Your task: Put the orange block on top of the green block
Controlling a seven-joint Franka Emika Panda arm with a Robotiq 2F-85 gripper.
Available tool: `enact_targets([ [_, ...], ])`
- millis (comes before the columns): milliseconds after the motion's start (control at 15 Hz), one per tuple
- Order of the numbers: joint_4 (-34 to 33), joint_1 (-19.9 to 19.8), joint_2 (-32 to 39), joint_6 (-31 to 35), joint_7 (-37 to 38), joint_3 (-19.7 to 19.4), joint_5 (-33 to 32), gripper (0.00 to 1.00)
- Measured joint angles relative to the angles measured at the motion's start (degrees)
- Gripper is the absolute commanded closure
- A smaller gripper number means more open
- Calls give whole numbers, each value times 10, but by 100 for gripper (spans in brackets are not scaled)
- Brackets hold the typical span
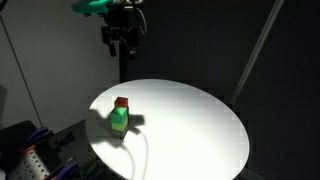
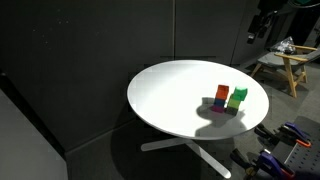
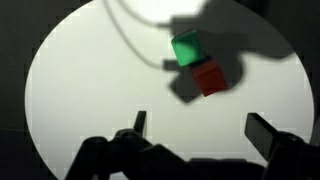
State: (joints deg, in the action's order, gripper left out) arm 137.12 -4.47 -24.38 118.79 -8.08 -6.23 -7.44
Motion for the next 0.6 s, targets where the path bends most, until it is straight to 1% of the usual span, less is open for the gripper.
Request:
enact_targets([
  [200,3,9,0,0,-36,-4,25,0],
  [600,5,9,2,0,-36,-4,25,0],
])
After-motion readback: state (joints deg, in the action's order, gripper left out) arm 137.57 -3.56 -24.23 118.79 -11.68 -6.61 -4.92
